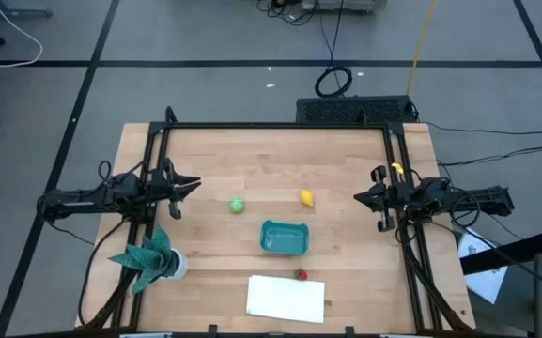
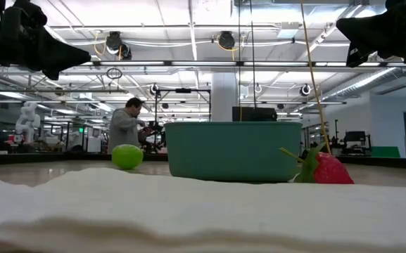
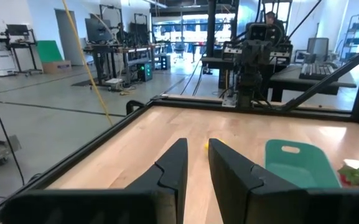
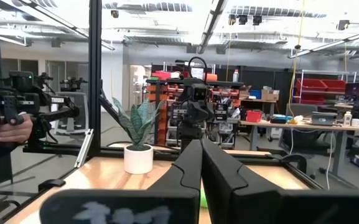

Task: Pick and placing Produce into tupperware
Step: Put the cabbage into the green bin

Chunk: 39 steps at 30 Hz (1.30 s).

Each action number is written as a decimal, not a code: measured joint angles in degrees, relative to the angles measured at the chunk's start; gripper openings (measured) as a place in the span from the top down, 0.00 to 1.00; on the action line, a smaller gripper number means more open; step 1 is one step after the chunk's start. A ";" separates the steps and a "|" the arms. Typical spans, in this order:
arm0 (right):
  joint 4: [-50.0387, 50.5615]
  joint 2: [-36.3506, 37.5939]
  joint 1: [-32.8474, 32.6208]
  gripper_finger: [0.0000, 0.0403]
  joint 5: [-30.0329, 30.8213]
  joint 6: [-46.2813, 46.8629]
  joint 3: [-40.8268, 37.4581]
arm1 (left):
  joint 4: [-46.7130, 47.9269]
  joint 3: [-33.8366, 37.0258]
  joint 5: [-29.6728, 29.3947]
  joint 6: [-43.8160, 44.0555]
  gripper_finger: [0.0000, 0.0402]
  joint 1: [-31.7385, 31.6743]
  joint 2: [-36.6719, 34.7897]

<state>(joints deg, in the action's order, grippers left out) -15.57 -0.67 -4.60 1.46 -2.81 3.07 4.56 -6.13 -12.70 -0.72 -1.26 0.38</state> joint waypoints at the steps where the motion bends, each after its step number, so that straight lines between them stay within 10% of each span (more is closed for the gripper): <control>1: 0.00 0.00 0.00 1.00 0.01 -0.02 0.00 | 0.02 0.00 0.07 -0.25 0.82 0.00 0.00; 39: 0.04 0.00 0.00 1.00 0.10 -0.06 -0.02 | -7.05 -0.39 -0.86 2.77 0.82 -1.54 0.10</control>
<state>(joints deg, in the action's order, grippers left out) -15.53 -0.67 -4.60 1.56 -2.87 3.05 -2.49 -6.52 -13.56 2.04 -2.80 0.48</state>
